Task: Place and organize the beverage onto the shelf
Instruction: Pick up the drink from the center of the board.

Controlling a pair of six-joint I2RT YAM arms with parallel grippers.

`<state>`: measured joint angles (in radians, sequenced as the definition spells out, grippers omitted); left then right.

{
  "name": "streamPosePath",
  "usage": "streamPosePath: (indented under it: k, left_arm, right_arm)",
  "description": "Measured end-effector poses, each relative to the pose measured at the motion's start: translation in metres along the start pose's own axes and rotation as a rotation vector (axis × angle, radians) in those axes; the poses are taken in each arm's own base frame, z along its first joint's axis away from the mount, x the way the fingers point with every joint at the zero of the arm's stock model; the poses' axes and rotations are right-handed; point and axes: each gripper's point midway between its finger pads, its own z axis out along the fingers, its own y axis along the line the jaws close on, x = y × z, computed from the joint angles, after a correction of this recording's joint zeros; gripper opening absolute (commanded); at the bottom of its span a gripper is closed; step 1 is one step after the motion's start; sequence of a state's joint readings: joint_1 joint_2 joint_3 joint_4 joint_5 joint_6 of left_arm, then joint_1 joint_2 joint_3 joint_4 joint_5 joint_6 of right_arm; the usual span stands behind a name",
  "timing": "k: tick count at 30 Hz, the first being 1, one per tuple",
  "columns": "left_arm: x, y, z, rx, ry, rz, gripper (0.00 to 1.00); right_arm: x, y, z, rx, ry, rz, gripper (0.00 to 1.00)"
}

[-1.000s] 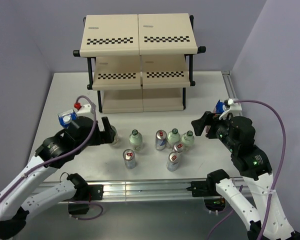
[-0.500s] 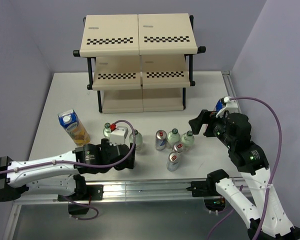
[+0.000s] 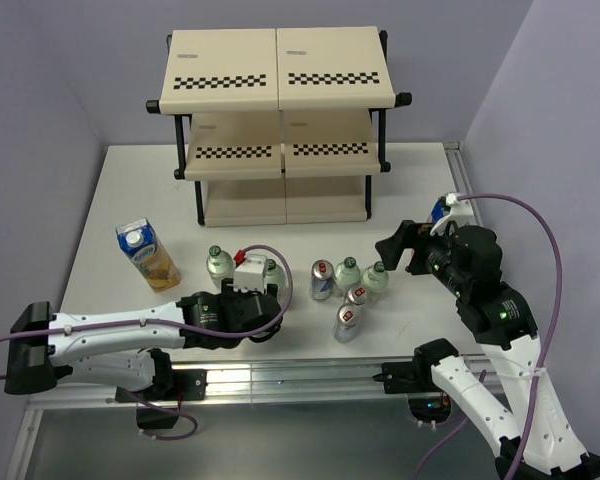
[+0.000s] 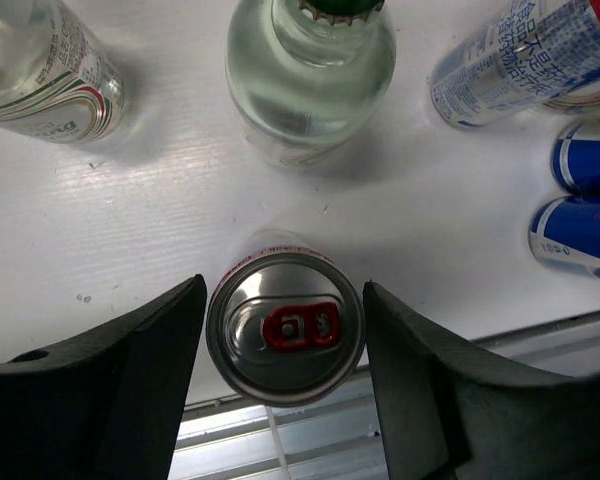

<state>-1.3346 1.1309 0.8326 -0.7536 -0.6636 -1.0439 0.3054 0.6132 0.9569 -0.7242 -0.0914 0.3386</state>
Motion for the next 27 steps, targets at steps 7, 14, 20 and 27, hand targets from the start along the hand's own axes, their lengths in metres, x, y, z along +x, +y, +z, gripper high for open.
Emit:
streamPosePath:
  k: [7,14,20,27]
  left_arm:
    - [-0.005,0.001,0.01,-0.021,-0.033,-0.015,0.13]
    - [-0.011,0.013,-0.003,-0.071,-0.01,0.02,0.0]
    - [-0.049,0.002,-0.044,-0.002,-0.045,0.007,0.0]
    - [-0.102,0.008,-0.109,0.167,-0.142,0.003,0.0]
  right_arm:
    - [0.001,0.004,0.0,-0.023,0.006,0.0,1.0]
    - [-0.002,0.025,0.007,-0.142,-0.005,0.007,1.0]
    - [0.004,0.071,0.014,-0.398,0.02,-0.01,0.98]
    - [0.011,0.142,0.002,-0.731,0.025,-0.143,0.93]
